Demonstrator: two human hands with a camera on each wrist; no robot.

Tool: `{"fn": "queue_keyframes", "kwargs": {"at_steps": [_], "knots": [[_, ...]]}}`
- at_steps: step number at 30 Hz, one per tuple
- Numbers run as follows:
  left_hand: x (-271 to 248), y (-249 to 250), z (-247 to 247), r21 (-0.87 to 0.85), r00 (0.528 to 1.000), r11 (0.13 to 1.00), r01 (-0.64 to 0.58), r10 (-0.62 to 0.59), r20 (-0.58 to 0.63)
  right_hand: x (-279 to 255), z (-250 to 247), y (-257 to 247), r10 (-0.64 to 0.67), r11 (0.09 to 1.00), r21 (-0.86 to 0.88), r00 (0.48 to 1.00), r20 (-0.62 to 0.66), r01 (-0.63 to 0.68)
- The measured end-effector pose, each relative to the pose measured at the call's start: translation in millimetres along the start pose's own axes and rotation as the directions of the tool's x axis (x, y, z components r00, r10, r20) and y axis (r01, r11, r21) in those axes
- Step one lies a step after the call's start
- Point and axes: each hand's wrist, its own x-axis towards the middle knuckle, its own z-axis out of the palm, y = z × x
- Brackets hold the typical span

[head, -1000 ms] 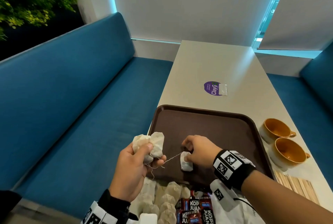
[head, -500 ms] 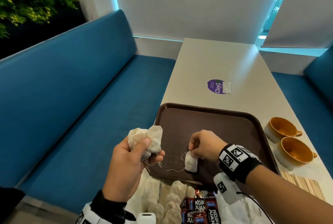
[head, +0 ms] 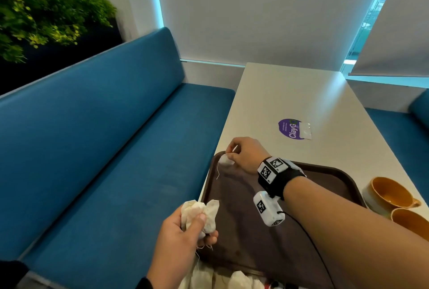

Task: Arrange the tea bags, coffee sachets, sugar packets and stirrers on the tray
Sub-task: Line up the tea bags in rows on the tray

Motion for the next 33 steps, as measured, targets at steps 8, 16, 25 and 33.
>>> {"fn": "queue_keyframes", "kwargs": {"at_steps": [8,16,25,33], "knots": [[5.8,-0.3,-4.3,0.004,0.999,0.999,0.043,-0.043,0.024,49.4,15.1,1.3,0.053,0.992,-0.121,0.991,0.126,-0.038],[4.5,3.6,-9.6,-0.031,0.995,0.997,0.074,-0.072,0.068,71.3,20.2,11.9,0.132,0.990,-0.048,0.991,0.020,-0.131],[6.2,-1.4,-8.9,-0.118,0.997,0.992,0.054,-0.047,0.062,55.2,9.2,7.5,0.101,0.993,-0.062,0.994,-0.045,-0.104],[0.2,5.0,0.7,-0.264,0.998,0.962,0.065,-0.059,0.029,-47.1,-14.5,-32.5,-0.186,0.933,0.334,0.974,0.131,0.133]]}}
